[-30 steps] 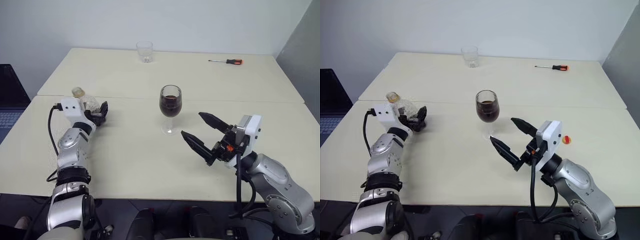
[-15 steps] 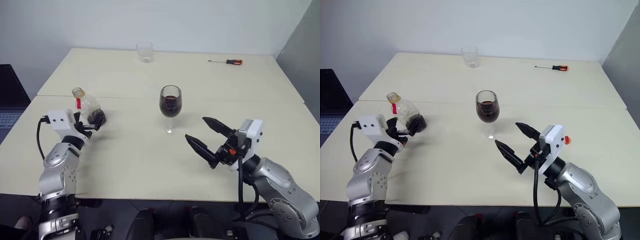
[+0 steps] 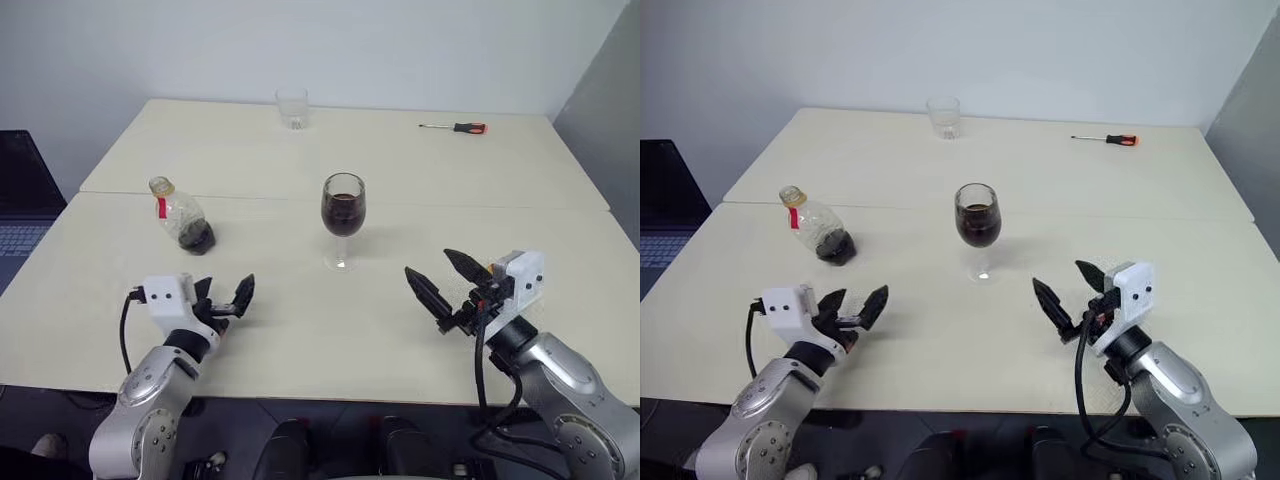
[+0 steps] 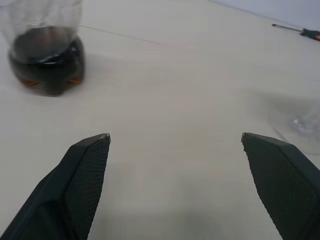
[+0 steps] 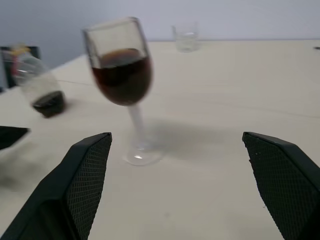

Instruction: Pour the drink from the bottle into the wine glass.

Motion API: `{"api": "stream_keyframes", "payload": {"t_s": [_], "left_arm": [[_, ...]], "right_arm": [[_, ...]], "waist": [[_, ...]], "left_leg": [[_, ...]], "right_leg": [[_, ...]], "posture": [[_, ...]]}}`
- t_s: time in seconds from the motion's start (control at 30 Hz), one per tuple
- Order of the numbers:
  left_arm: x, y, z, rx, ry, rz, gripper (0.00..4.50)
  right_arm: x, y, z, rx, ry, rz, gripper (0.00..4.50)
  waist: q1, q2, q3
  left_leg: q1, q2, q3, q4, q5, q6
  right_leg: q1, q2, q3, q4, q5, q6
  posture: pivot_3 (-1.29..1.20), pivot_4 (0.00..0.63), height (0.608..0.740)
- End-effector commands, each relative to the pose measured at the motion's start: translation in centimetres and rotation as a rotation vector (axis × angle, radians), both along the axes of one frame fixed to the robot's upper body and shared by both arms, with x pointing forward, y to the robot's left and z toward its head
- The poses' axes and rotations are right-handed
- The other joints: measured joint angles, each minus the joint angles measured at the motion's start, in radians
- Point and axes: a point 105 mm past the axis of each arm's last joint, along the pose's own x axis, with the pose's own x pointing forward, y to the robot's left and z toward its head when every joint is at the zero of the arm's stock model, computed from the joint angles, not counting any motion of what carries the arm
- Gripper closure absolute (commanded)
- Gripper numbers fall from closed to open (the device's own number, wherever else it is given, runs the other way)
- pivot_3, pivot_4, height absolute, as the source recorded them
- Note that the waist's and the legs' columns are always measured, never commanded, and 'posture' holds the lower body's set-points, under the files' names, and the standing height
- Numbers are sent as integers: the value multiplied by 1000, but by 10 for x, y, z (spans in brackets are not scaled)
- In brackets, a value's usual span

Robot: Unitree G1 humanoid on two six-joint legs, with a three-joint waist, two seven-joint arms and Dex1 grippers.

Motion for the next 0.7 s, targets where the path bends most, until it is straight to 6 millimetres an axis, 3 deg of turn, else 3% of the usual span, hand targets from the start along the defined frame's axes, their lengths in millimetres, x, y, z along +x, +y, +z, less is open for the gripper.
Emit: {"api": "stream_keyframes", "payload": {"t_s": [0.03, 0.33, 0.7], "left_arm": [[-6, -13, 9, 12, -25, -34, 32], [-12, -8, -3, 125, 17, 22, 32], [-22, -1, -14, 149, 39, 76, 32]], "right_arm": [[1, -15, -6, -38, 17, -133, 0], [0, -46, -38, -135, 97, -397, 0], [2, -40, -41, -109, 78, -463, 0]], "waist": [[-1, 0, 0], [-1, 1, -1], [-2, 3, -2]], "left_leg": [[0, 0, 0, 0, 0, 0], [1, 0, 0, -1, 0, 0], [1, 1, 0, -2, 0, 0]], "right_leg": [[0, 0, 0, 0, 0, 0], [0, 0, 1, -1, 0, 0], [1, 0, 1, -5, -1, 0]], "posture": [[0, 150, 740], [0, 150, 740], [0, 150, 740]]}}
